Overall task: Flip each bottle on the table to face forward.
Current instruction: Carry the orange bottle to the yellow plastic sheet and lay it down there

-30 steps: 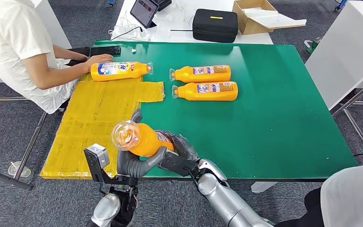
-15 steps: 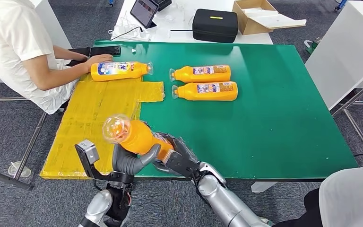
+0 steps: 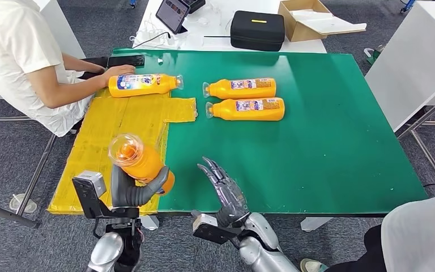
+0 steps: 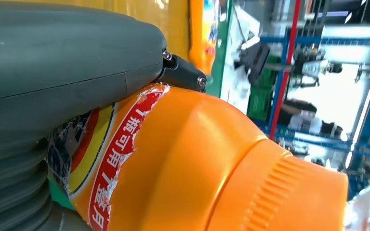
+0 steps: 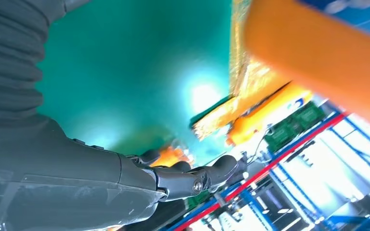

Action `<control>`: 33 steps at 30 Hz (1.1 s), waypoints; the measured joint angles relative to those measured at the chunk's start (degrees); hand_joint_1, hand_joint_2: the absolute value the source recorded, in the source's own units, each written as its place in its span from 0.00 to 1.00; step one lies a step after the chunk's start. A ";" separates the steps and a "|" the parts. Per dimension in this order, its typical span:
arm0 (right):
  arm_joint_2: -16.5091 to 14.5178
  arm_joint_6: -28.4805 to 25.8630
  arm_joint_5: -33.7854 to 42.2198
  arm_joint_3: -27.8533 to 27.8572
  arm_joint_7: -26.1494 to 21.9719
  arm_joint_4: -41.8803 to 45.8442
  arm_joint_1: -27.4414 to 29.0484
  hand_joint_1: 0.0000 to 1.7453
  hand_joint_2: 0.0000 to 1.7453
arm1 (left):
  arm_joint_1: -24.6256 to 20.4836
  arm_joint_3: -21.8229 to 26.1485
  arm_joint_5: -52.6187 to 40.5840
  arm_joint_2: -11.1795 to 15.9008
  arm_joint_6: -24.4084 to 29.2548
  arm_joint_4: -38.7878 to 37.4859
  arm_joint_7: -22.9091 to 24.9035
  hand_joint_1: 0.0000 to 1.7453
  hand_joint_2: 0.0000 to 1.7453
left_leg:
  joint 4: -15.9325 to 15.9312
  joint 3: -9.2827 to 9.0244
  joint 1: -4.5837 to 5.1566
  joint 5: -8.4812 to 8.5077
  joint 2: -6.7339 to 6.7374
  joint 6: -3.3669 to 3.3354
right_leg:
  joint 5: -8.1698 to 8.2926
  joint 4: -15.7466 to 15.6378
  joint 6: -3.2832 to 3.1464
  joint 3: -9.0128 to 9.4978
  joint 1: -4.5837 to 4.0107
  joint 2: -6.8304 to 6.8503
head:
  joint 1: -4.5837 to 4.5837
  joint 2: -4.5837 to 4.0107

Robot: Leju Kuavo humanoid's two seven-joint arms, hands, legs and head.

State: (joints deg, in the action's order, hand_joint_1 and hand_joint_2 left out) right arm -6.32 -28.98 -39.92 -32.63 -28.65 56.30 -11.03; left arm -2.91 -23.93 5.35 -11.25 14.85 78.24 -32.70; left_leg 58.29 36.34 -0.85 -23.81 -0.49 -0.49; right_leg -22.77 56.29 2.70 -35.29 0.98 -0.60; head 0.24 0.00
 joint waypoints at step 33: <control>1.94 -8.06 -0.18 14.62 -7.86 3.77 6.34 0.00 1.00 | -16.67 2.97 -58.62 7.59 13.74 -38.69 2.67 0.96 1.00 | -0.01 0.08 -0.02 0.25 -0.06 0.05 | 0.17 0.04 -0.10 -0.06 -0.01 0.13 | -0.01 0.00</control>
State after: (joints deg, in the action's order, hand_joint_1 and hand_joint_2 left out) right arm -4.38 -37.04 -40.11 -18.01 -36.51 60.07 -4.69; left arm -19.58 -20.96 -53.27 -3.66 28.60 39.55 -30.03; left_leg 58.28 36.42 -0.87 -23.56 -0.55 -0.44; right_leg -22.61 56.33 2.60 -35.35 0.97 -0.47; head 0.23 0.00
